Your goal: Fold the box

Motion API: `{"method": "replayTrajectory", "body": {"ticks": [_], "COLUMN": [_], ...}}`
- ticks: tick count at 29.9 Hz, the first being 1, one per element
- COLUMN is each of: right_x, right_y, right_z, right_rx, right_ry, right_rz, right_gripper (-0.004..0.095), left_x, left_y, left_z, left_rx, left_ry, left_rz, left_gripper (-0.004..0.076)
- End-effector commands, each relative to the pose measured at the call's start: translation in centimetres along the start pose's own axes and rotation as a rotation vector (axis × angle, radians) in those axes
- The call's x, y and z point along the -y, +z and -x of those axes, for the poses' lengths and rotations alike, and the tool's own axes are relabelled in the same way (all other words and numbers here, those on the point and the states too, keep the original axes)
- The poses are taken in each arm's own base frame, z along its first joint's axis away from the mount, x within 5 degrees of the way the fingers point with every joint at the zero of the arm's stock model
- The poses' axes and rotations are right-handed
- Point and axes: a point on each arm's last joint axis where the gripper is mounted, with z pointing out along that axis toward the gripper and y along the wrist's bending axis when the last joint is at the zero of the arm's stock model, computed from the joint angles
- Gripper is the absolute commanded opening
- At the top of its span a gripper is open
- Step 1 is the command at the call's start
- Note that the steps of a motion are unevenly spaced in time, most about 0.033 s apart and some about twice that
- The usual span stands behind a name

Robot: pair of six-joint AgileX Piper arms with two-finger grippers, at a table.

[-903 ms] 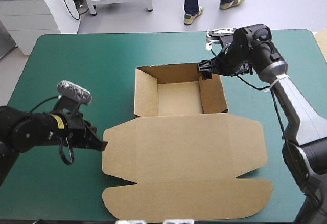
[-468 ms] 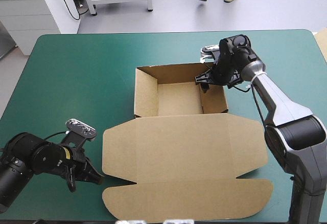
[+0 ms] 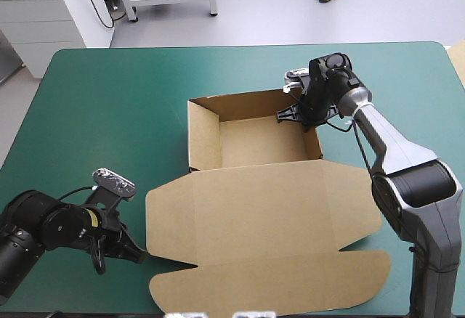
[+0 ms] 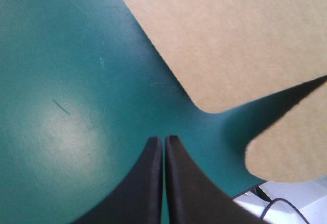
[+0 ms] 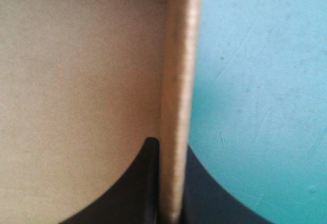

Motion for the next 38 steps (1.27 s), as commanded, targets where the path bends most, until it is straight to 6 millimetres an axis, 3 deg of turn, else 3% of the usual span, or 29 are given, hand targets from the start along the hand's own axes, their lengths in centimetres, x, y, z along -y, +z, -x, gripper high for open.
{"method": "replayTrajectory", "body": {"ticks": [1, 4, 7, 14, 19, 25, 30, 35, 38], "right_x": [0.8, 1.8, 4.1, 14.9, 23.2, 30.0, 33.4, 34.8, 35.1], "right_y": [-3.4, -3.6, -4.0, -6.6, -8.4, -9.6, -10.4, -10.9, -10.9], "right_z": [0.3, 0.4, 0.7, 0.0, -3.0, -6.9, -9.5, -10.9, -11.0], "right_rx": [0.094, 0.105, 0.121, 0.164, 0.176, 0.174, 0.169, 0.167, 0.171], "right_ry": [-0.037, -0.044, 0.048, 0.348, 0.552, 0.73, 0.816, 0.86, 0.858], "right_rz": [-0.068, -0.152, -0.174, -0.236, -0.302, -0.337, -0.373, -0.393, -0.398], "right_gripper": [-0.0021, -0.0021, -0.0021, -0.0021, -0.0021, -0.0021, -0.0021, -0.0006, 0.0094], "left_x": [0.1, 0.1, 0.1, 0.1, 0.1, 0.2, 0.2, 0.6, 0.8], "left_y": [-0.7, -0.7, -0.7, -0.7, -0.7, -0.7, -0.8, -0.7, -0.7], "left_z": [0.1, 0.1, 0.1, 0.1, 0.3, 0.3, 0.5, 0.6, 0.6], "left_rx": [0.027, 0.027, 0.027, 0.028, 0.042, 0.041, 0.065, 0.078, 0.073], "left_ry": [0.0, 0.0, 0.0, 0.0, 0.001, -0.003, 0.005, 0.064, 0.102], "left_rz": [-0.006, -0.006, -0.006, -0.005, -0.008, -0.019, -0.013, 0.002, 0.02], "left_gripper": [-0.0008, -0.0008, -0.0008, -0.0008, -0.0008, -0.0008, -0.0008, -0.0008, -0.0008]}}
